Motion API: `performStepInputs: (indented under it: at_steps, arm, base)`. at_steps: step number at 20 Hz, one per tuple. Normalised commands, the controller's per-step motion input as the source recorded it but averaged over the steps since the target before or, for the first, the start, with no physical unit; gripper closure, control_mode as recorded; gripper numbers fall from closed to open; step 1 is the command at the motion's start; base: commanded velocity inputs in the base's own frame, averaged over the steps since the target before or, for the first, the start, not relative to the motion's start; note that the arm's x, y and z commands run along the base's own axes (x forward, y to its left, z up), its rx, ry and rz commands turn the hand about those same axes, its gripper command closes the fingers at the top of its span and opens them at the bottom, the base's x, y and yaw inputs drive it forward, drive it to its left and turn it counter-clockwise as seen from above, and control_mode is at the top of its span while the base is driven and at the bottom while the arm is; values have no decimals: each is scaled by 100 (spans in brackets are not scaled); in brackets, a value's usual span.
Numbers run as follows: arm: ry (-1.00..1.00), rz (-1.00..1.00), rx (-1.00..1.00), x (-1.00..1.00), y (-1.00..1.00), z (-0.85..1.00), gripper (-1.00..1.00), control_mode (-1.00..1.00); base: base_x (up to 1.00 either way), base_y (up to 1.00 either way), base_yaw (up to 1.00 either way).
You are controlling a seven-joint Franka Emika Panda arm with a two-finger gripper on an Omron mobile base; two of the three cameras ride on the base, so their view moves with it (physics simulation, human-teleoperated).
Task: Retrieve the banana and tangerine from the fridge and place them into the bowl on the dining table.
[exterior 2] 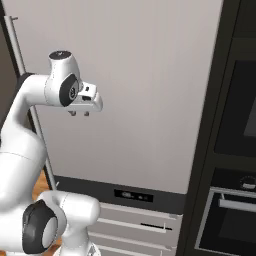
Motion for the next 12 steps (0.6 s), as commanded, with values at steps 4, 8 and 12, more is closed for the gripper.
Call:
performStepInputs:
  at_steps: [4, 8, 12]
  arm:
    - [-25, -3, 0, -67, -1, -2, -100, -100]
    - [-40, -10, 0, -96, 0, -26, -100, -100]
    - [-26, -3, 0, -51, -5, -13, -100, -100]
  base:
    - [0, 0, 0]
    - [0, 0, 0]
    - [0, 0, 0]
